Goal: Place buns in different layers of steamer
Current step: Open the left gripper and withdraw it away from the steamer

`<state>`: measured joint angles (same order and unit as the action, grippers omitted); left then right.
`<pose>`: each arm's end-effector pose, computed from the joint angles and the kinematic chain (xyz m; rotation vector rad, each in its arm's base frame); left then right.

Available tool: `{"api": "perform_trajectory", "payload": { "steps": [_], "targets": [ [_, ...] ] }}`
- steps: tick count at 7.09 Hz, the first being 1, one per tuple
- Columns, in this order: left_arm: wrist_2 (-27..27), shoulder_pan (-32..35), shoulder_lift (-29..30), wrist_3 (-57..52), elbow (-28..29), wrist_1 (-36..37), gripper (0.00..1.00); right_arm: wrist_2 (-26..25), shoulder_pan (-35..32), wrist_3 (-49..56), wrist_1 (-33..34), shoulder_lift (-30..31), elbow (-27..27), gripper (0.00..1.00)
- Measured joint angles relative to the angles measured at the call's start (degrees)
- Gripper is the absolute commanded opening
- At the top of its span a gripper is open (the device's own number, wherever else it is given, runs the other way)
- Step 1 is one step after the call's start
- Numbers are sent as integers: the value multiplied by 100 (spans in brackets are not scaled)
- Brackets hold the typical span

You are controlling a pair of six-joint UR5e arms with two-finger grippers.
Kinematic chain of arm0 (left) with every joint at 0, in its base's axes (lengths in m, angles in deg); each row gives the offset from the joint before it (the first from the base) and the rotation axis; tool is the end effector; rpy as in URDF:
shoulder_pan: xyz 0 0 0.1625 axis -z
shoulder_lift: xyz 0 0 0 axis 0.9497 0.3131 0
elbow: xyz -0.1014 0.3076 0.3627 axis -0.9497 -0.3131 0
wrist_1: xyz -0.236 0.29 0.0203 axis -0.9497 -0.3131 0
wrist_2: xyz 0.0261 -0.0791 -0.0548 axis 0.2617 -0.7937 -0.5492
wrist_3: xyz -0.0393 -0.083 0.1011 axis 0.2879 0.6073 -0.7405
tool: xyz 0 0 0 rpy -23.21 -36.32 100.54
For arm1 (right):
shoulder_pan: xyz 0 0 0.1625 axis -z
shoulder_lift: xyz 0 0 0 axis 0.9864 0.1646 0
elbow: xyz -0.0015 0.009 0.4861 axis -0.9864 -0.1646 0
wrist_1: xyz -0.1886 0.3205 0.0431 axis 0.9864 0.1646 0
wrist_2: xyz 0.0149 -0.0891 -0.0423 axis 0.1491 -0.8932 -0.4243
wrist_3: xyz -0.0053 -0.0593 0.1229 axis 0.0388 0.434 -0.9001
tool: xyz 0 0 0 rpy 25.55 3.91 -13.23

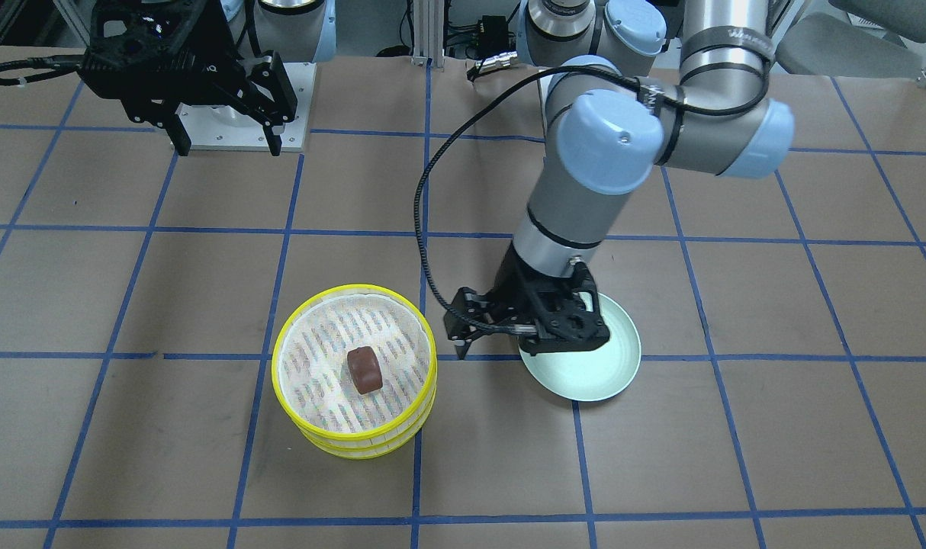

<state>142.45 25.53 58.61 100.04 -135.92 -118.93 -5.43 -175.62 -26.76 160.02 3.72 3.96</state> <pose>-0.2319 -0.5771 0.4124 0.2185 -2.9033 0.2767 0.1735 -0.4222 0.5622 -0.0152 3.1165 -0.1303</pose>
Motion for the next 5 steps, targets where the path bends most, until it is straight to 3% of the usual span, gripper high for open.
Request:
{"api": "perform_trajectory", "payload": {
  "steps": [2,5],
  "targets": [
    [61,-734,-559,-1169,84,-1097,100,3,-7,0,13,0,11,100],
    [591,-974,-1343,-1591,681,-2800,100,10,-11,-4,32,-1,25,100]
  ]
}}
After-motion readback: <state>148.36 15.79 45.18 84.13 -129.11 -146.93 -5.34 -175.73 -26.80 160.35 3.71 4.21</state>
